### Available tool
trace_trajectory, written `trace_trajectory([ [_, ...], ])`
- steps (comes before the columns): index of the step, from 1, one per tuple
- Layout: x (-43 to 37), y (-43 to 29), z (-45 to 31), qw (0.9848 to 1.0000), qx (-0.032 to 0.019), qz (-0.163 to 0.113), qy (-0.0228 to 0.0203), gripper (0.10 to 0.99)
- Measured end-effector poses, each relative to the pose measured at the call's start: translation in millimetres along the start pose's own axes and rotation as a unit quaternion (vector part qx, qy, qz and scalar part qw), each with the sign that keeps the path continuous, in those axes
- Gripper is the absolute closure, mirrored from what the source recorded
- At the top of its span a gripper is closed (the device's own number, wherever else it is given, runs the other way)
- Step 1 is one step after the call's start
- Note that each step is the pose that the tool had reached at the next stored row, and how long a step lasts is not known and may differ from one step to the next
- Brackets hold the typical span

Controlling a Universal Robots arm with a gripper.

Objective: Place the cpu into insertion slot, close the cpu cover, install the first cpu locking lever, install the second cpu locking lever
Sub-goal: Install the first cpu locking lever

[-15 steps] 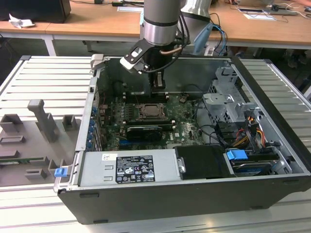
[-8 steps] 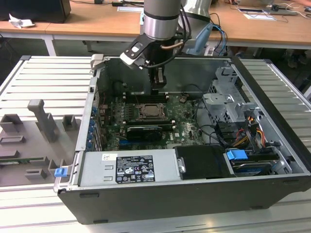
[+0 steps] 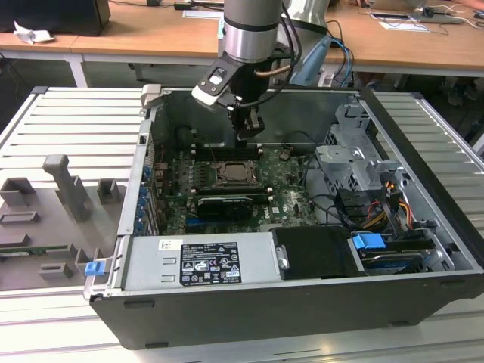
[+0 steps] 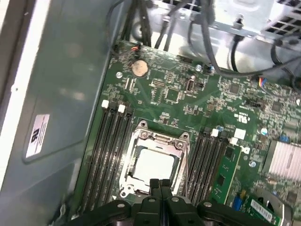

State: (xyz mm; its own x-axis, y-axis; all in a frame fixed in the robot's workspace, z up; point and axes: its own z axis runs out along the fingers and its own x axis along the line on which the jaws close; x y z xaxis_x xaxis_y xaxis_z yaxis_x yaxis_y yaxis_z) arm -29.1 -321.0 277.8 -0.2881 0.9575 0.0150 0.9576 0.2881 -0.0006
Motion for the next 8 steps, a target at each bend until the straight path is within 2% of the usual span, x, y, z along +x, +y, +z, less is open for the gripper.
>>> trace_trajectory([
  [4,0.0,0.0,0.7,0.9987,0.0011,-0.052,-0.0004,0.980],
  [8,0.0,0.0,0.7,0.9972,0.0014,-0.075,-0.0004,0.980],
])
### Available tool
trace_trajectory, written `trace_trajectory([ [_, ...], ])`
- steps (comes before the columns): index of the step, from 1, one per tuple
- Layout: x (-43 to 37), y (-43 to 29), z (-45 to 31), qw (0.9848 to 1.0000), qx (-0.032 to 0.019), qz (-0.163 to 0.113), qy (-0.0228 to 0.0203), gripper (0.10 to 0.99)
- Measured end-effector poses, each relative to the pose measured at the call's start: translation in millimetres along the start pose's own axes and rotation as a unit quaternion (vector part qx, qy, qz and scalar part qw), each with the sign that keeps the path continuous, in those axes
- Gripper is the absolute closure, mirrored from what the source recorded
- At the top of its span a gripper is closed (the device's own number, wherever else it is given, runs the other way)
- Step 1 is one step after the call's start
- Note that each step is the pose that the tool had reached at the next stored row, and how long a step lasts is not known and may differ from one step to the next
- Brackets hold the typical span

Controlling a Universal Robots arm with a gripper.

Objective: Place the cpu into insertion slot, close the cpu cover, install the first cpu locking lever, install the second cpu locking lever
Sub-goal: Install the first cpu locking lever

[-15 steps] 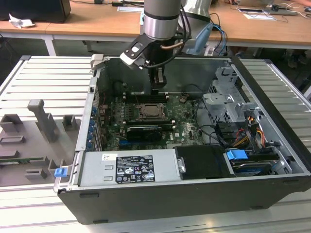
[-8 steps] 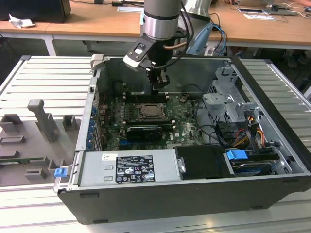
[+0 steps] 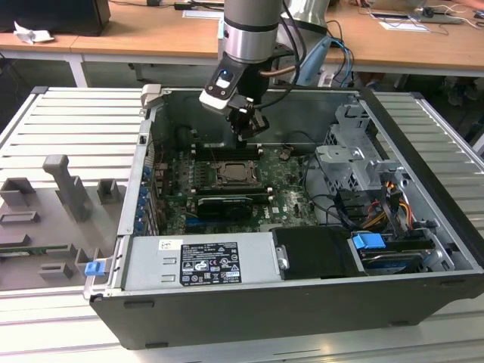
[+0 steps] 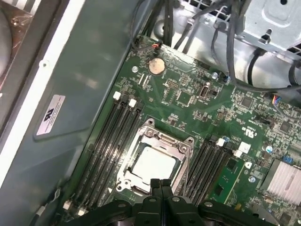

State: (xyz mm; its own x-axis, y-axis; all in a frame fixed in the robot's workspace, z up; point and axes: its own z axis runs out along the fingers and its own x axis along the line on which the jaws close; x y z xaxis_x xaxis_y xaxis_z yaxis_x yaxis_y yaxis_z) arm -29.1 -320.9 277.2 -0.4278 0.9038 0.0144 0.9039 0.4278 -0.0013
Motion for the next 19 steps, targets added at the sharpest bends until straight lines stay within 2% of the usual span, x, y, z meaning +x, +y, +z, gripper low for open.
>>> trace_trajectory([
  [1,0.0,0.0,0.0,1.0000,0.0001,-0.005,0.0000,0.980],
  [4,0.0,0.0,0.0,0.9991,0.0006,-0.043,0.0000,0.980],
  [10,0.0,0.0,0.0,0.9974,0.0010,-0.072,-0.0001,0.980],
  [15,0.0,0.0,0.0,0.9931,0.0017,-0.117,-0.0001,0.980],
  [19,0.0,0.0,0.0,0.9902,0.0020,-0.140,-0.0002,0.980],
])
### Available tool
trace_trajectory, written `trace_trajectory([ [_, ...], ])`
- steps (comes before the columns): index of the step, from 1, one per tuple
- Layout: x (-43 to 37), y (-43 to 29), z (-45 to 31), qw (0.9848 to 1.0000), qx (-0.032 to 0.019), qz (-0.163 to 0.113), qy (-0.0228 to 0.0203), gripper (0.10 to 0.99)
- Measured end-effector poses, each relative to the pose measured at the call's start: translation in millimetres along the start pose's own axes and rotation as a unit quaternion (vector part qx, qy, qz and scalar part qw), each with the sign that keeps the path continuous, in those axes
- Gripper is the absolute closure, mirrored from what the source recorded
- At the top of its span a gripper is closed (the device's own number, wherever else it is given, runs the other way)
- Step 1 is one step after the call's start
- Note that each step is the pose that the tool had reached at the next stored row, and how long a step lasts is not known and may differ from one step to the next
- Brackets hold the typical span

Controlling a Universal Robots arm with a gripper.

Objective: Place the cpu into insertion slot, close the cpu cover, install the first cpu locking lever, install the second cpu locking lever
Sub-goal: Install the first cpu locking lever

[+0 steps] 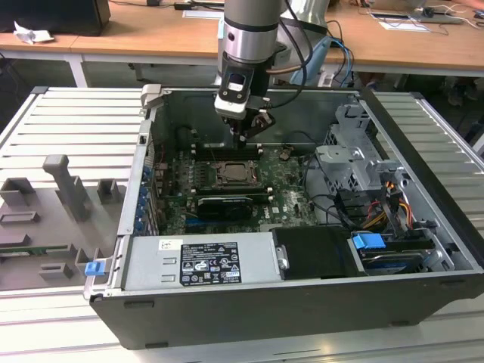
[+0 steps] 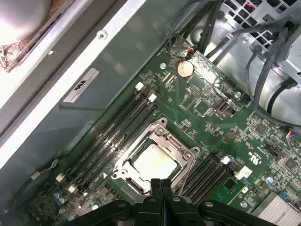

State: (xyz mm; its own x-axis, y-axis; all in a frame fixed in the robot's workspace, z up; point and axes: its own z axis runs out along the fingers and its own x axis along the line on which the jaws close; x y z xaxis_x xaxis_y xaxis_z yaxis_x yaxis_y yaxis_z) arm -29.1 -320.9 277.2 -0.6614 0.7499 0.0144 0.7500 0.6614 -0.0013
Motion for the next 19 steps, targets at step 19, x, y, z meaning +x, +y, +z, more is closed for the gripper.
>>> trace_trajectory([
  [19,0.0,0.0,1.2,0.9539,0.0043,-0.300,-0.0004,0.980],
])
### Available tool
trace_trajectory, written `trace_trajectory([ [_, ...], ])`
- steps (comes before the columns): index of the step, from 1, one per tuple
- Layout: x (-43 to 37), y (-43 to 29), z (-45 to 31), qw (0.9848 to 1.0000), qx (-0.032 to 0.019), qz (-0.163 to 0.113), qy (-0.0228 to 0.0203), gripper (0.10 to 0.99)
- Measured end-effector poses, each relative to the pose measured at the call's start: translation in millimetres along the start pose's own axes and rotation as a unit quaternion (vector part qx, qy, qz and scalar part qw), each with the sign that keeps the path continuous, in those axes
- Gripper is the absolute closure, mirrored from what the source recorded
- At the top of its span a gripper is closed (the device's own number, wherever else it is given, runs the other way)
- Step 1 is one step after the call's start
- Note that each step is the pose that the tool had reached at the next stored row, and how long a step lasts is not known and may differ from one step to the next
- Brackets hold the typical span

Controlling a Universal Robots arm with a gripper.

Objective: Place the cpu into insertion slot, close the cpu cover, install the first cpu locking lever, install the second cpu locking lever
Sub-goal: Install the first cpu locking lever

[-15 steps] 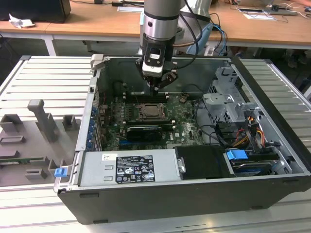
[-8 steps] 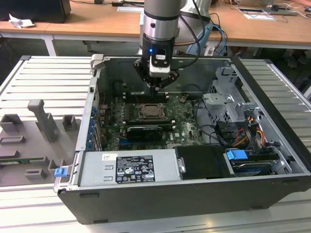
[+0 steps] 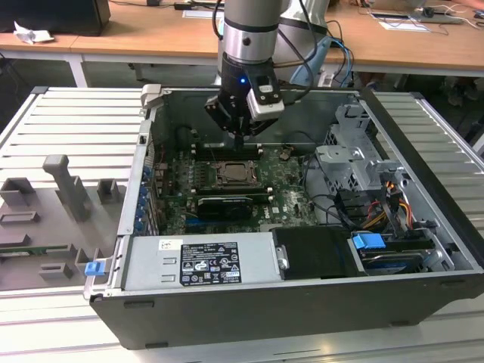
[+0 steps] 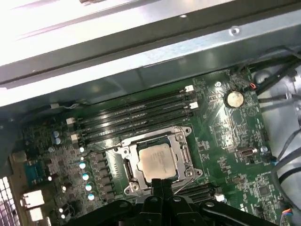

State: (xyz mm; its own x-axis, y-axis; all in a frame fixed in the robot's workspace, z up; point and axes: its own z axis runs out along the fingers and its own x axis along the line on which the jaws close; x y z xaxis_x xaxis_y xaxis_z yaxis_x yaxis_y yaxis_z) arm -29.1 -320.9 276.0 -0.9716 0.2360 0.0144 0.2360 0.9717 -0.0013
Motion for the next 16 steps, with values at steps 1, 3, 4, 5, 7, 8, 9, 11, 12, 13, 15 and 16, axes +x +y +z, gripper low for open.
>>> trace_trajectory([
  [1,0.0,0.0,0.1,0.9998,0.0003,-0.017,0.0000,0.980],
  [3,0.0,0.0,0.4,0.9988,0.0007,-0.049,-0.0001,0.980],
  [4,0.0,0.0,0.6,0.9983,0.0008,-0.058,-0.0001,0.980],
  [5,0.0,0.0,0.9,0.9975,0.0009,-0.071,-0.0001,0.980],
  [7,0.4,-0.1,2.1,0.9957,0.0009,-0.092,-0.0025,0.980],
  [8,1.7,-0.4,2.6,0.9957,0.0009,-0.092,-0.0033,0.980],
  [9,4.1,-1.0,2.9,0.9957,0.0007,-0.092,-0.0037,0.980],
  [11,13.9,-3.3,3.7,0.9957,0.0002,-0.093,-0.0039,0.980],
  [12,21.4,-5.2,4.2,0.9957,-0.0001,-0.093,-0.0039,0.980],
  [13,24.3,-5.9,4.4,0.9956,-0.0003,-0.093,-0.0040,0.980],
  [15,30.3,-7.3,5.1,0.9956,-0.0008,-0.094,-0.0039,0.980],
  [16,33.2,-7.9,5.7,0.9956,-0.0010,-0.094,-0.0039,0.980],
])
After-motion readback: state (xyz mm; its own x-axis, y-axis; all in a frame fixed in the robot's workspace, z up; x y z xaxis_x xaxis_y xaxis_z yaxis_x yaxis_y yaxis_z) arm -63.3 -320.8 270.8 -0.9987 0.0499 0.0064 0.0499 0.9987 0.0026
